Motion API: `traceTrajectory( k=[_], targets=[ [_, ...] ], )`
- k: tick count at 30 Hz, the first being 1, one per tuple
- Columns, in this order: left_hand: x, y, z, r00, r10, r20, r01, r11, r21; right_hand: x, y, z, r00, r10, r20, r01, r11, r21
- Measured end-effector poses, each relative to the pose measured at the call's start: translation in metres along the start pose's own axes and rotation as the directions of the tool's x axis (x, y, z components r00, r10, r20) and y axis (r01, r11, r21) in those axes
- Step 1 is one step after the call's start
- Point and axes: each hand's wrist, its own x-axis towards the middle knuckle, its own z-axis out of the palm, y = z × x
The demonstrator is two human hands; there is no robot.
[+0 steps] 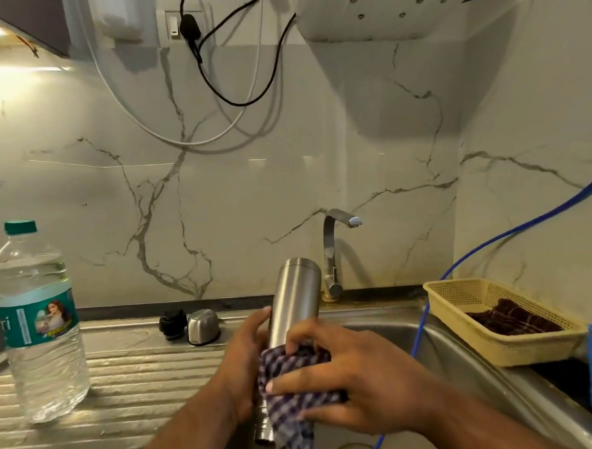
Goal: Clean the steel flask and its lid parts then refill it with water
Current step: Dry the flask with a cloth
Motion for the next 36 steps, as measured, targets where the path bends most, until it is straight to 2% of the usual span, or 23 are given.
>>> traceTrajectory(
  k=[2, 4, 5, 6, 7, 8, 11, 13, 14, 15, 16, 18, 19, 20, 21, 23, 26, 29, 30, 32, 33, 35, 36],
  targets=[
    [-0.002, -0.002, 0.003, 1.0, 0.003, 0.019, -0.004, 0.997, 0.078, -0.004, 0.013, -0.002, 0.983, 0.154, -0.101, -0.152, 0.988, 0.03],
    [-0.005, -0.006, 0.013, 0.997, -0.01, 0.075, 0.002, 0.993, 0.116, -0.01, 0.027, -0.008, 0.883, 0.405, -0.235, -0.372, 0.912, 0.173],
    [-0.006, -0.008, 0.015, 0.997, -0.015, 0.081, 0.004, 0.991, 0.134, -0.012, 0.033, -0.008, 0.821, 0.49, -0.292, -0.442, 0.87, 0.217],
    [-0.005, -0.01, 0.017, 0.995, -0.019, 0.093, 0.007, 0.992, 0.13, -0.014, 0.036, -0.008, 0.791, 0.515, -0.33, -0.466, 0.857, 0.221],
    [-0.007, -0.011, 0.018, 0.994, -0.025, 0.105, 0.014, 0.994, 0.107, -0.014, 0.035, -0.006, 0.803, 0.497, -0.33, -0.45, 0.867, 0.212],
    [-0.007, -0.011, 0.018, 0.994, -0.022, 0.108, 0.015, 0.998, 0.068, -0.013, 0.029, -0.004, 0.847, 0.442, -0.295, -0.396, 0.896, 0.202],
    [-0.006, -0.003, 0.012, 0.997, -0.025, 0.067, 0.027, 0.999, -0.034, -0.004, 0.001, 0.0, 0.984, 0.161, -0.073, -0.15, 0.98, 0.13],
    [-0.002, 0.001, 0.003, 1.0, -0.022, -0.017, 0.022, 0.999, 0.027, -0.003, 0.001, 0.002, 0.999, 0.025, -0.028, -0.024, 0.999, 0.043],
    [-0.002, 0.001, 0.002, 1.0, -0.018, -0.018, 0.019, 0.998, 0.062, -0.004, 0.006, 0.002, 0.998, 0.047, -0.051, -0.045, 0.998, 0.039],
    [-0.004, 0.0, 0.005, 1.0, -0.024, -0.003, 0.024, 0.997, 0.076, -0.006, 0.013, 0.001, 0.986, 0.132, -0.104, -0.125, 0.99, 0.072],
    [-0.004, -0.002, 0.007, 1.0, -0.025, 0.014, 0.024, 0.996, 0.082, -0.009, 0.022, 0.001, 0.953, 0.248, -0.172, -0.228, 0.965, 0.128],
    [-0.005, -0.008, 0.011, 0.997, -0.035, 0.061, 0.027, 0.99, 0.141, -0.016, 0.042, -0.002, 0.832, 0.461, -0.309, -0.411, 0.886, 0.214],
    [-0.007, -0.01, 0.015, 0.996, -0.033, 0.083, 0.019, 0.986, 0.166, -0.019, 0.05, -0.002, 0.774, 0.521, -0.361, -0.474, 0.854, 0.216],
    [-0.007, -0.012, 0.018, 0.996, -0.031, 0.089, 0.015, 0.984, 0.18, -0.02, 0.054, -0.002, 0.746, 0.544, -0.385, -0.506, 0.838, 0.203],
    [-0.008, -0.014, 0.018, 0.997, -0.018, 0.08, 0.003, 0.983, 0.182, -0.02, 0.054, -0.001, 0.753, 0.538, -0.378, -0.501, 0.842, 0.201],
    [-0.007, -0.015, 0.023, 0.997, -0.002, 0.071, -0.007, 0.991, 0.137, -0.018, 0.04, -0.002, 0.833, 0.466, -0.299, -0.417, 0.883, 0.214],
    [-0.005, -0.008, 0.018, 0.999, -0.016, 0.051, 0.017, 1.0, -0.022, -0.008, 0.009, -0.001, 0.974, 0.19, -0.127, -0.176, 0.978, 0.113],
    [-0.007, 0.003, 0.009, 0.999, -0.036, -0.029, 0.034, 0.998, -0.049, -0.002, -0.004, 0.004, 0.997, -0.073, 0.04, 0.074, 0.997, -0.02],
    [-0.008, 0.003, 0.009, 0.998, -0.038, -0.05, 0.037, 0.999, -0.01, -0.003, -0.001, 0.006, 0.995, -0.091, 0.046, 0.093, 0.995, -0.04],
    [-0.006, -0.002, 0.011, 1.0, -0.031, -0.003, 0.032, 0.995, 0.092, -0.007, 0.014, 0.008, 0.995, 0.036, -0.09, -0.036, 0.999, 0.001],
    [-0.005, -0.005, 0.015, 1.0, -0.025, 0.017, 0.023, 0.99, 0.138, -0.01, 0.022, 0.007, 0.959, 0.187, -0.214, -0.168, 0.98, 0.102],
    [-0.005, -0.01, 0.025, 1.0, 0.011, 0.029, -0.019, 0.966, 0.258, -0.015, 0.041, 0.002, 0.778, 0.461, -0.427, -0.378, 0.886, 0.27],
    [-0.006, -0.011, 0.03, 0.999, 0.025, 0.025, -0.031, 0.947, 0.319, -0.016, 0.047, 0.0, 0.694, 0.527, -0.49, -0.447, 0.849, 0.281]
  ],
)
